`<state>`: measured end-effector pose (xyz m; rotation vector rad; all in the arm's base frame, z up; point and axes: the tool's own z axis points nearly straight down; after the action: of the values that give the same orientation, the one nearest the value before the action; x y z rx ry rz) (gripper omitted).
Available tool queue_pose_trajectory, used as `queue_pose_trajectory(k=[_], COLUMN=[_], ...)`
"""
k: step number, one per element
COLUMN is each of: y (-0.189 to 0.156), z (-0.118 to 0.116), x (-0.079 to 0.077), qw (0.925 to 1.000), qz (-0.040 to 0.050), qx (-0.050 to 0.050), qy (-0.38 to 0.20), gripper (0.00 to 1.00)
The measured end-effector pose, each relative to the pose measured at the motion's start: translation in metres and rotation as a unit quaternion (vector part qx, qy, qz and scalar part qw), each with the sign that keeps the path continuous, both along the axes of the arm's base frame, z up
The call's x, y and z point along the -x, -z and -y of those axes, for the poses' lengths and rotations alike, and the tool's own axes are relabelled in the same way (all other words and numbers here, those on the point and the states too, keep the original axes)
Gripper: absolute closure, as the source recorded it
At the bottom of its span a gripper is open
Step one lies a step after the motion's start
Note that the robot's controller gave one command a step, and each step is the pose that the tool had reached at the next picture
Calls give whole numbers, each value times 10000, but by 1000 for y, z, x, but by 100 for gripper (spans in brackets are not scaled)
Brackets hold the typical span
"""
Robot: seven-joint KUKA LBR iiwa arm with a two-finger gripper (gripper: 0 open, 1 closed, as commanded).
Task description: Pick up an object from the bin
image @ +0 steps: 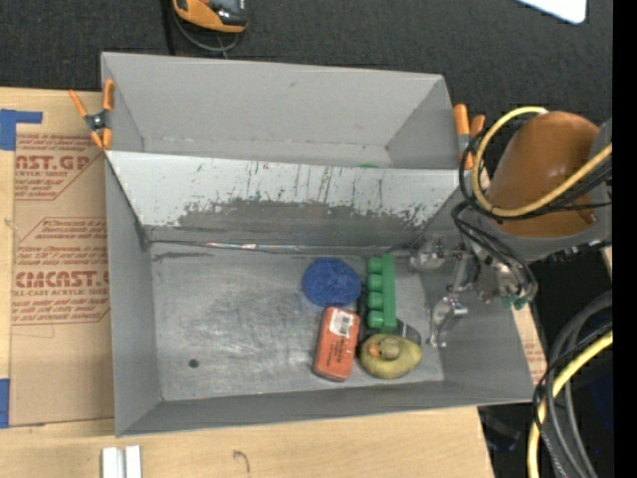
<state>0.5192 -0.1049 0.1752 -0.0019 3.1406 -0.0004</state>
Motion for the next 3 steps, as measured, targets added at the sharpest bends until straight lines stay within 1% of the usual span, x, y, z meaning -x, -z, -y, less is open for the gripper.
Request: queue_pose_trajectory(k=[1,2,3], y=[0,33,99], z=[0,-24,-25], x=[0,-33,-58], qw=[10000,9999,9989], qz=[0,30,-39], qx=[0,7,-3], qy=[0,-138,-468], gripper=[0,0,100])
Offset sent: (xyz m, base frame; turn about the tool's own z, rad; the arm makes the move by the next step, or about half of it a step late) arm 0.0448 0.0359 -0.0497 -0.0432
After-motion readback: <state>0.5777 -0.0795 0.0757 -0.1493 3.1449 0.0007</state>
